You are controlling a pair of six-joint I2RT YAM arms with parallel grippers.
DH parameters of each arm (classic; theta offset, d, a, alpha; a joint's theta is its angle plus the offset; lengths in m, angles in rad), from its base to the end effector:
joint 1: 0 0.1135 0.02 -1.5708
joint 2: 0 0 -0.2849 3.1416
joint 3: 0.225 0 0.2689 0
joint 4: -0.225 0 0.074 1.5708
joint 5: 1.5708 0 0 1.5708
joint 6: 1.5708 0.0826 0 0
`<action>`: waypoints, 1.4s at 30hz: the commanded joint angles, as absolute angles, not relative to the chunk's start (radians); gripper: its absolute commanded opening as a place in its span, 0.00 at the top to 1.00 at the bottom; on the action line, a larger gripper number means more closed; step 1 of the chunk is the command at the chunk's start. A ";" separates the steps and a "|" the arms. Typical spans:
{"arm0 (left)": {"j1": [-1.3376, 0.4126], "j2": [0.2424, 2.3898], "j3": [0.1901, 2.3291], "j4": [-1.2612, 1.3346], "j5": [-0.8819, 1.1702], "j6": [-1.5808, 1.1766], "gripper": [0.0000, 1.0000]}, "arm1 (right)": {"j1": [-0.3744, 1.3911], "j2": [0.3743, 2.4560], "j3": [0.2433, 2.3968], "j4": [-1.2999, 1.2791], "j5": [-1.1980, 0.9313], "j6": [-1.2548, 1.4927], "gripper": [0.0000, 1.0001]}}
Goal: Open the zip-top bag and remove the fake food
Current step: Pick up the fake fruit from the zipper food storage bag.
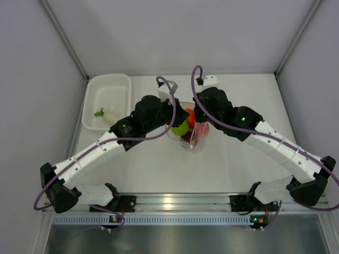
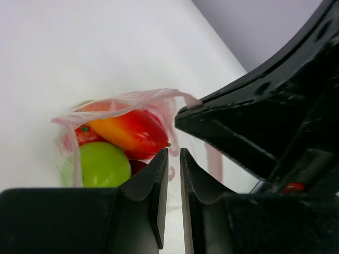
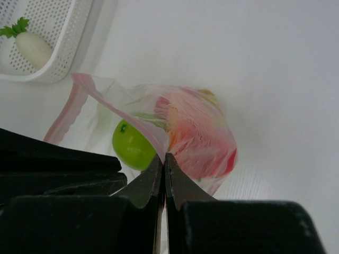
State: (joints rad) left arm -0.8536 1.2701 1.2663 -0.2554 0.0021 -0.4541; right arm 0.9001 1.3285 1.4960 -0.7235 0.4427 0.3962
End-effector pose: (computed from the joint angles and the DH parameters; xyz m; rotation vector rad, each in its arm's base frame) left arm 0.2295 -0.2634 0.4045 0.3846 1.8919 -0.9051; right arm 0.2306 0.2337 0.4145 -0.2649 2.0670 0.3230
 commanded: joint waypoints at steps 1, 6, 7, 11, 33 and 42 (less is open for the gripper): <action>-0.856 1.230 1.183 -0.092 -0.017 -0.324 0.80 | 0.893 1.282 1.493 -0.667 0.428 0.411 1.00; -0.861 1.236 1.053 0.083 0.167 -0.171 0.78 | 0.893 1.282 1.502 -0.663 0.420 0.413 1.00; -0.871 1.238 1.037 0.100 0.176 -0.155 0.78 | 0.893 1.287 1.505 -0.664 0.417 0.413 1.00; -0.902 1.244 0.974 0.149 0.190 -0.072 0.80 | 0.893 1.299 1.516 -0.673 0.425 0.410 1.00; -0.925 1.399 1.068 -0.058 -0.317 -0.126 0.59 | 0.873 1.282 1.471 -0.643 0.362 0.399 1.00; -0.927 1.355 1.065 -0.086 -0.429 -0.163 0.36 | 0.865 1.289 1.456 -0.647 0.367 0.394 1.00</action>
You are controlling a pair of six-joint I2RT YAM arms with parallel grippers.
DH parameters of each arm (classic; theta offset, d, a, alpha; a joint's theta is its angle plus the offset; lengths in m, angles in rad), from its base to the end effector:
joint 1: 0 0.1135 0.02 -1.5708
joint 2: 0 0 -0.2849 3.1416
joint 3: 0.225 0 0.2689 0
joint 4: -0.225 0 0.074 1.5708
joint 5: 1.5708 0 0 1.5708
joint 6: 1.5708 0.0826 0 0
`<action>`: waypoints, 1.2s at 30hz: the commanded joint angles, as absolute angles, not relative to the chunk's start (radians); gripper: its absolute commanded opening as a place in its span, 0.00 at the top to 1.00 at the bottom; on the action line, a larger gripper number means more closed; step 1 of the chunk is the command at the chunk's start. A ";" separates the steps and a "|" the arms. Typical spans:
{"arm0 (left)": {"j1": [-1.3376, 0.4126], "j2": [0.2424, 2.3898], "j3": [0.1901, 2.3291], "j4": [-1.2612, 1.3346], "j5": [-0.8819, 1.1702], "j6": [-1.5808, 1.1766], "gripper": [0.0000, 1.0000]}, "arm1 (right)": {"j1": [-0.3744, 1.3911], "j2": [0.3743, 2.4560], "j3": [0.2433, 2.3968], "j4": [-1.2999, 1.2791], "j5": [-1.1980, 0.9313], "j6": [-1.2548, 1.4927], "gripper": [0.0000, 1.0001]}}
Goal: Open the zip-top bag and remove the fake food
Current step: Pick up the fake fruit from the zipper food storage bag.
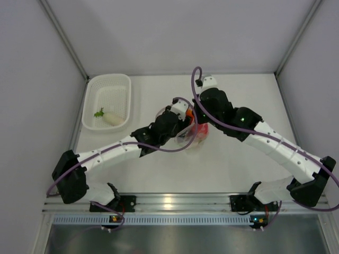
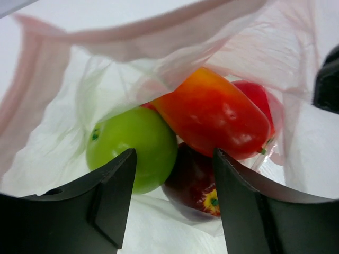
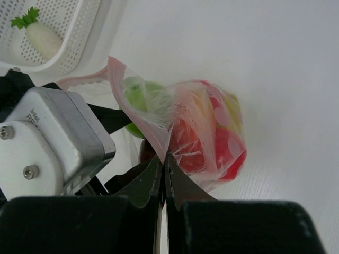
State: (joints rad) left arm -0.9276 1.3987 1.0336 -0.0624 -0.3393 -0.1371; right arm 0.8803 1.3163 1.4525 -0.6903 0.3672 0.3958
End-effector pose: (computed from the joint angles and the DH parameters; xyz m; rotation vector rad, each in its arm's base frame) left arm 0.2473 -0.2841 0.2937 0.5603 1.9090 -0.3538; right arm 0.2320 0.2342 0.4048 -0.2922 2.0868 0.3830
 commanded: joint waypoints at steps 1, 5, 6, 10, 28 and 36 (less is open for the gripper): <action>-0.927 1.355 1.068 -0.090 -0.440 -0.166 0.34 | 0.867 1.289 1.454 -0.646 0.367 0.396 1.00; -0.927 1.368 1.081 -0.109 -0.526 -0.186 0.27 | 0.867 1.292 1.448 -0.640 0.362 0.396 1.00; -0.927 1.371 1.084 -0.115 -0.535 -0.190 0.26 | 0.865 1.293 1.448 -0.638 0.361 0.394 1.00; -0.927 1.399 1.092 -0.120 -0.569 -0.180 0.21 | 0.865 1.295 1.447 -0.643 0.353 0.394 1.00; -0.887 1.604 1.127 -0.075 -0.494 -0.166 0.03 | 0.856 1.287 1.422 -0.637 0.311 0.370 1.00; -0.885 1.655 1.154 -0.066 -0.454 -0.160 0.25 | 0.847 1.282 1.411 -0.637 0.288 0.362 1.00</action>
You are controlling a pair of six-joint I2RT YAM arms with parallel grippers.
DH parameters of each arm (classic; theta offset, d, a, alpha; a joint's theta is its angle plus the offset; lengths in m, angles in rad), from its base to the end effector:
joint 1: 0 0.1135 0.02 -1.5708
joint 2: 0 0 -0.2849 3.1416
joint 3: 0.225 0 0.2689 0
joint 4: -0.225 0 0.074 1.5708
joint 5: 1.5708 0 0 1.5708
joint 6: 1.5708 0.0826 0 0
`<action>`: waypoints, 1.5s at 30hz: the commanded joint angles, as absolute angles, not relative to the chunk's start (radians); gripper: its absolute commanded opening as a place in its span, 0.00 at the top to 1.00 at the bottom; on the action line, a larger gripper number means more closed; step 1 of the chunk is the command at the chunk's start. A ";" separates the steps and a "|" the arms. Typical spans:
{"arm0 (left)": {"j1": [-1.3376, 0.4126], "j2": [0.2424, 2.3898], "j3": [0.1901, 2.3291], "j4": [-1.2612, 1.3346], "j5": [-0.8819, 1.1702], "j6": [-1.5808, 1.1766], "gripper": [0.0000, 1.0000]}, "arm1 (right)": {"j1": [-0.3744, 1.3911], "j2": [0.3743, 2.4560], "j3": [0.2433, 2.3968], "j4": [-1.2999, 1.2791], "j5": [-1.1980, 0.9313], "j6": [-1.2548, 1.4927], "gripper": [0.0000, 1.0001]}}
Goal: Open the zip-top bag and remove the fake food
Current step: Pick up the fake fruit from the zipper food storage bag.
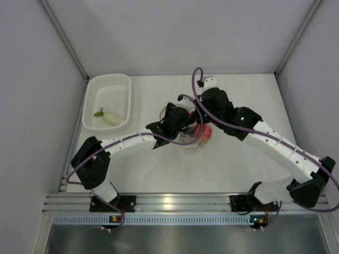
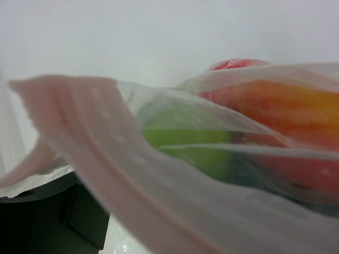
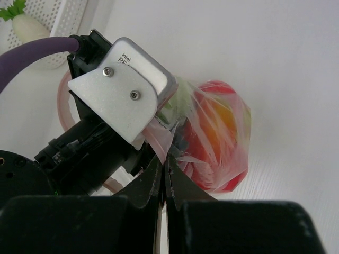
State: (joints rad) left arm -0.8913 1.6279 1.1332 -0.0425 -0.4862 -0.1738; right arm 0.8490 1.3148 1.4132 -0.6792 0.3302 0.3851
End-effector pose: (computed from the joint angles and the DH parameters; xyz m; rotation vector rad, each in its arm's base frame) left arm 0.2951 -0.3038 0.2511 0.4435 1.9950 -0.1516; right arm 0.2382 0.2300 0.3911 -0.3033 2.1180 0.3761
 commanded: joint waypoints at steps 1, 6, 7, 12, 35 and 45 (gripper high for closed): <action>-0.885 1.654 1.155 -0.064 -0.450 -0.164 0.39 | 0.845 1.281 1.408 -0.638 0.288 0.362 1.00; -0.885 1.599 1.150 -0.061 -0.428 -0.178 0.69 | 0.835 1.279 1.407 -0.635 0.293 0.356 1.00; -0.885 1.586 1.143 -0.061 -0.413 -0.182 0.70 | 0.833 1.282 1.408 -0.637 0.301 0.356 1.00; -0.887 1.493 1.117 -0.058 -0.327 -0.189 0.86 | 0.822 1.298 1.430 -0.647 0.330 0.342 1.00; -0.897 1.140 1.091 -0.097 -0.187 -0.250 0.92 | 0.821 1.431 1.582 -0.695 0.377 0.301 1.00; -0.896 1.026 1.118 -0.159 -0.532 -0.330 0.97 | 0.807 1.445 1.549 -0.669 0.400 0.313 1.00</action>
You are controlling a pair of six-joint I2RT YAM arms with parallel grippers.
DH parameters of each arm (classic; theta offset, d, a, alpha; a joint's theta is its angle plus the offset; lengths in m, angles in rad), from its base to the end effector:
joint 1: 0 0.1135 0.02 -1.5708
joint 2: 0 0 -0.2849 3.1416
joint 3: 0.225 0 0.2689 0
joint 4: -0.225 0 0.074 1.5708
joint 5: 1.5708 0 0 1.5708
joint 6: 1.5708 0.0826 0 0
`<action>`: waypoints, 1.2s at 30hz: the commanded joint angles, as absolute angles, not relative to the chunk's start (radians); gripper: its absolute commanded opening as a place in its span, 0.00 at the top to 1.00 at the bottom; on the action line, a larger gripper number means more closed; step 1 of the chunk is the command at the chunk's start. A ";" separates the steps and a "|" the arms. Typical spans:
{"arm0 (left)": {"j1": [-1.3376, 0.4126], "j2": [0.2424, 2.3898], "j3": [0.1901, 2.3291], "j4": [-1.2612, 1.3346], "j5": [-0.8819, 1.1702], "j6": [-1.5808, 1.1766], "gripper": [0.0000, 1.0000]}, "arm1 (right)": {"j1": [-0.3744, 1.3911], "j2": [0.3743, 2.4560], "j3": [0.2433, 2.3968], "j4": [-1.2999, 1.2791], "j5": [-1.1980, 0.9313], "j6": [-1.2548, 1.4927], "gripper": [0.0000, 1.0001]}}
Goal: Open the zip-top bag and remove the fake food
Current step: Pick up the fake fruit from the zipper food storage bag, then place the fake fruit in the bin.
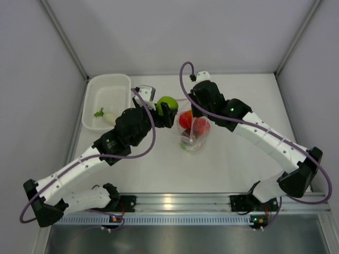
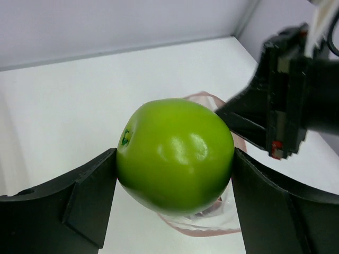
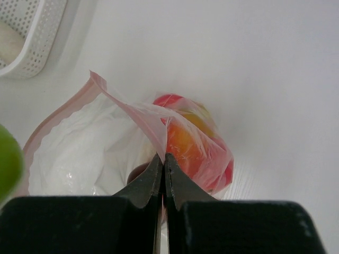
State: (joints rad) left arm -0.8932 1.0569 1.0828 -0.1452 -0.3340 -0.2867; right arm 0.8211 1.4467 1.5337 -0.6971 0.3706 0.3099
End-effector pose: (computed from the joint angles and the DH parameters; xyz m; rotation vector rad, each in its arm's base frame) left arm 0.2038 -0.2100 0.4103 0.2651 1.6992 -0.6013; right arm 0.2702 0.2463 0.3922 -0.3380 2.1184 0.2582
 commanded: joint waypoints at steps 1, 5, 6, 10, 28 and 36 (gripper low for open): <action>-0.894 1.029 1.126 -0.167 -0.575 -0.331 0.97 | 0.802 1.440 1.545 -0.663 0.400 0.314 1.00; -0.858 1.068 1.169 -0.184 -0.707 -0.305 0.98 | 0.801 1.433 1.539 -0.658 0.399 0.319 1.00; -0.842 1.089 1.175 -0.204 -0.734 -0.311 0.98 | 0.802 1.431 1.539 -0.658 0.396 0.319 1.00; -0.630 1.112 1.172 -0.233 -0.596 -0.382 0.97 | 0.801 1.411 1.534 -0.657 0.396 0.308 1.00; 0.086 1.617 1.328 -0.230 -0.172 -0.546 0.86 | 0.747 1.362 1.470 -0.611 0.314 0.268 1.00; 0.155 1.857 1.463 -0.247 -0.084 -0.581 0.65 | 0.730 1.355 1.465 -0.604 0.259 0.258 1.00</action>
State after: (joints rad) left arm 0.1448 1.8290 1.4036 -0.2623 -0.1360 -0.5552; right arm 0.7464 1.3922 1.4639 -0.6491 0.3004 0.2764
